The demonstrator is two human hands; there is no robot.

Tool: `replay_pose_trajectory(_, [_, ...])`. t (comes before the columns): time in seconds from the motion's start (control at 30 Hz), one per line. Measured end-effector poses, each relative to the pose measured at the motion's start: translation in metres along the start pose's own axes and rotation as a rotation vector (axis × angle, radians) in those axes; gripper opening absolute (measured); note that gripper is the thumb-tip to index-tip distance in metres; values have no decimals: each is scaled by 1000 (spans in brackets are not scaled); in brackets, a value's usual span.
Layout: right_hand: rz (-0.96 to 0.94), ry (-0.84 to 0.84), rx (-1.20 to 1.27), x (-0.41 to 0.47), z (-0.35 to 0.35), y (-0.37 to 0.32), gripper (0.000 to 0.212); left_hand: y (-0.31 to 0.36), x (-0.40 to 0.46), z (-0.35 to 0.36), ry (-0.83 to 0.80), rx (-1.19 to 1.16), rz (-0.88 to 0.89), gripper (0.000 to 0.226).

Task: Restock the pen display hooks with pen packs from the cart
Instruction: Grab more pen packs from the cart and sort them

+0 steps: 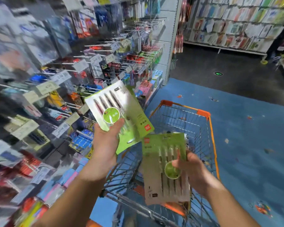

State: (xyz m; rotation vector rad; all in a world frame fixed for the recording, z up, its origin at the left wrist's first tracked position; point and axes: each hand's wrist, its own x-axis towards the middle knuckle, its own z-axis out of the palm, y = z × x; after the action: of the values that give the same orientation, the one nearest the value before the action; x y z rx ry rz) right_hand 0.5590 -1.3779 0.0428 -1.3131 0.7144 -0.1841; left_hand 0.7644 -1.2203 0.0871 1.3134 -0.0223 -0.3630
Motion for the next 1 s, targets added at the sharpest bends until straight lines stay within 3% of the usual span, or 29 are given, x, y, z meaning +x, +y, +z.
replay_pose_trajectory(0.13, [14,-77,319,-4,8,-4,46,11,-17,-38,47,60,49,48])
replay_pose_trajectory(0.2, [0,-100,411,-8,20,-12,31,16,-32,-58,67,107,45,58])
replay_pose_trajectory(0.3, [-15,-160,494,-12,43,-23,21,17,-55,-87,101,141,28,51])
replay_pose_trajectory(0.47, [-147,-341,292,-22,107,-56,18,19,-94,-122,93,167,-7,46])
replay_pose_trajectory(0.57, [-231,-382,130,-24,152,-66,34,26,-112,-144,66,135,-46,58])
replay_pose_trajectory(0.63, [-231,-392,105,-26,180,-69,41,33,-121,-162,92,105,-16,47])
replay_pose_trajectory(0.73, [-197,-451,91,-38,221,-66,30,45,-137,-191,180,120,16,35])
replay_pose_trajectory(0.83, [-191,-526,48,-59,267,-55,59,61,-160,-222,261,135,39,52])
replay_pose_trajectory(0.9, [-208,-557,16,-79,299,-48,72,68,-177,-250,320,114,25,44])
replay_pose_trajectory(1.0, [-199,-606,-29,-110,351,-31,48,84,-209,-296,354,85,-20,73])
